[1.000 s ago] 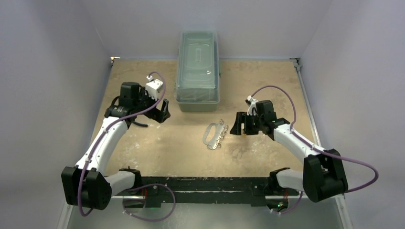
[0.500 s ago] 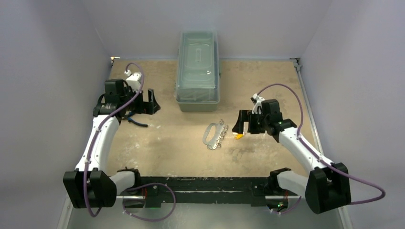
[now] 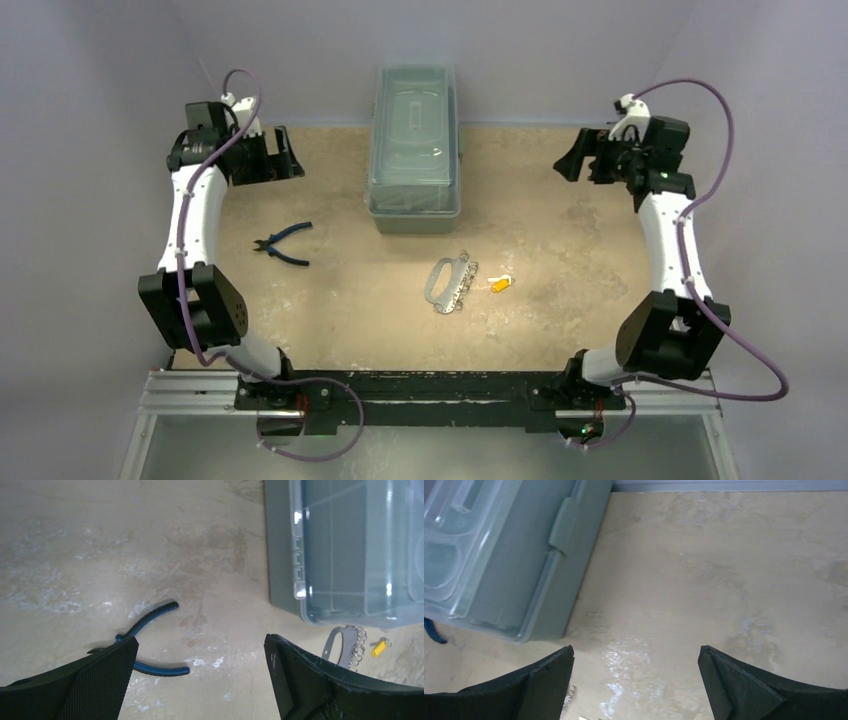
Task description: Remove the keys from the keyring
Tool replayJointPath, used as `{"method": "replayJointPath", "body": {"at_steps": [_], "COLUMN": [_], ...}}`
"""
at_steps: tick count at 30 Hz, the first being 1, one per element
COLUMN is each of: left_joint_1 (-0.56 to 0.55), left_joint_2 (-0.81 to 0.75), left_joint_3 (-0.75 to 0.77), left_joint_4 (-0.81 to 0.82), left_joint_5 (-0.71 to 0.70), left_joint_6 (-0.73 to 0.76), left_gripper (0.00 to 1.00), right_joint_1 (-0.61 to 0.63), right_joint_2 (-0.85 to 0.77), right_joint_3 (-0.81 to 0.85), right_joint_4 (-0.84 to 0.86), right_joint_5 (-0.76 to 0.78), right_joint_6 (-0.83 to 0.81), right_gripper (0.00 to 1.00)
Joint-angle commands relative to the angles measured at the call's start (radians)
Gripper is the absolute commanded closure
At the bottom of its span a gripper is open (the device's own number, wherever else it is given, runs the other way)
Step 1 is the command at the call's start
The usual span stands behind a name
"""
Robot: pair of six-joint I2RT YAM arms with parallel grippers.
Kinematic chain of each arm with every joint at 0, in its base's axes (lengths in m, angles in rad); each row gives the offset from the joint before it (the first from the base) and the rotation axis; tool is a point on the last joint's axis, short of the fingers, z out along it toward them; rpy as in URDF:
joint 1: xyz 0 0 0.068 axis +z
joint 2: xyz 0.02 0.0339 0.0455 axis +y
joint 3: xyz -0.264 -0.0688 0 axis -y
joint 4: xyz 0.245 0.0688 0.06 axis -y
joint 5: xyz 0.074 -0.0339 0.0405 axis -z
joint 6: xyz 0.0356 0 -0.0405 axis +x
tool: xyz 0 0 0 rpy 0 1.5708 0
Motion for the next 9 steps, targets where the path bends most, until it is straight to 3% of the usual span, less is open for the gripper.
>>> {"method": "replayJointPath", "body": {"at_steps": [1,9], "left_joint_1": [0.031,0.032], "left_joint_2": [0.022,-0.029], "left_joint_3": [0.053,-0.041], "left_joint_4": [-0.091,-0.039], "left_joint_5": [-0.053,-0.183], "left_joint_6": [0.009,0.014], "left_gripper": [0.01,0.01], "right_joint_1": [-0.087,-0.104], "right_joint_2": [0.046,0.001], "right_joint_3": [0.041,-0.064], "right_joint_4": [-0.074,-0.062], "right_joint_5": [-0.113,-0.101], "right_joint_6": [-0.087,-0.129], "right_gripper": [0.01,0.01]}}
